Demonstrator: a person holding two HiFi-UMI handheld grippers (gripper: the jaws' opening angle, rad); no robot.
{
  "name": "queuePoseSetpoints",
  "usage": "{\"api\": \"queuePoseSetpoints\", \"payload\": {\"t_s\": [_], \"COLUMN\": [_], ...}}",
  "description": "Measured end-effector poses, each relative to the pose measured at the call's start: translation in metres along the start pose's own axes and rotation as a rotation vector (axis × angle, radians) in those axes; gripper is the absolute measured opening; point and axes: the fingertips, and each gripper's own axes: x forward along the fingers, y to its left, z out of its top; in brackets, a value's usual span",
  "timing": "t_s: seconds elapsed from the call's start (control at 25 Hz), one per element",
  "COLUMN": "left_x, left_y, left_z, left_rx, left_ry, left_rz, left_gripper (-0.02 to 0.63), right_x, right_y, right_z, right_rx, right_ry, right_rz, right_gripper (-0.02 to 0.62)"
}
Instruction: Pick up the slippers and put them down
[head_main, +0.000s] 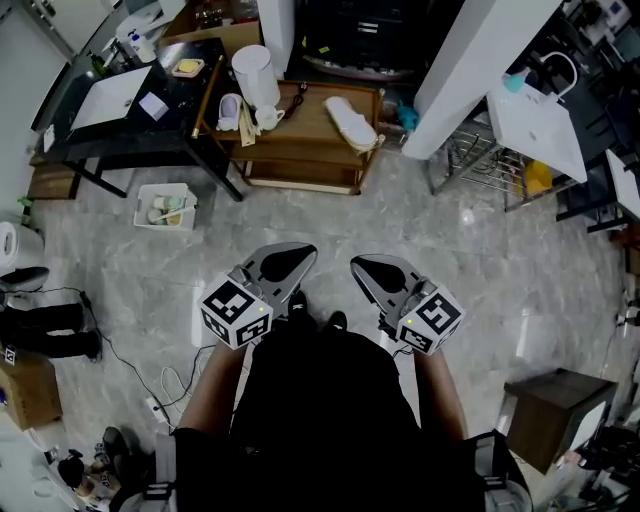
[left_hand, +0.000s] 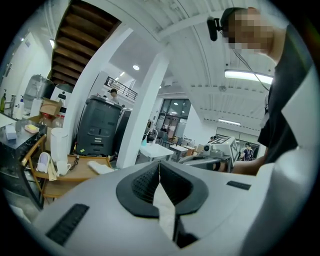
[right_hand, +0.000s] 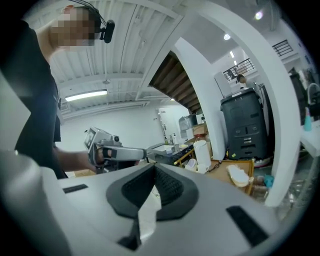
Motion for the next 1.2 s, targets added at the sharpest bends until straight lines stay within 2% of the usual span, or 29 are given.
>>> {"api": "queuePoseSetpoints", "payload": {"t_s": [0.28,0.6,0.96,1.2], "left_x": [0.004,-0.001,0.021,0.052], "left_y": [0.034,0.070,0.091,0.107], "left_z": [0.004,0.004,0.004,0.012], "left_rx": [0.000,0.003,-0.025,-0.045], "left_ry": [0.008,0.041,0.065,0.056], "left_rz": [-0.054,-0.106,-0.102,-0.039], "left_gripper": [0.013,0.014,0.014,0.014], "right_x": [0.016,0.038,0.056,0.061], "right_y": [-0.031,-0.042,-0.066,-0.106], "right_z": [0.000,-0.013,-0.016,-0.012], "right_rx": [0.037,0.093,0.097,0.086], "right_ry": [-0.009,-0.017,0.017,0.047], "right_rz": [-0.106,-0.204,-0.187,-0.124], "right_gripper": [0.008,0.009,0.009,0.009]}}
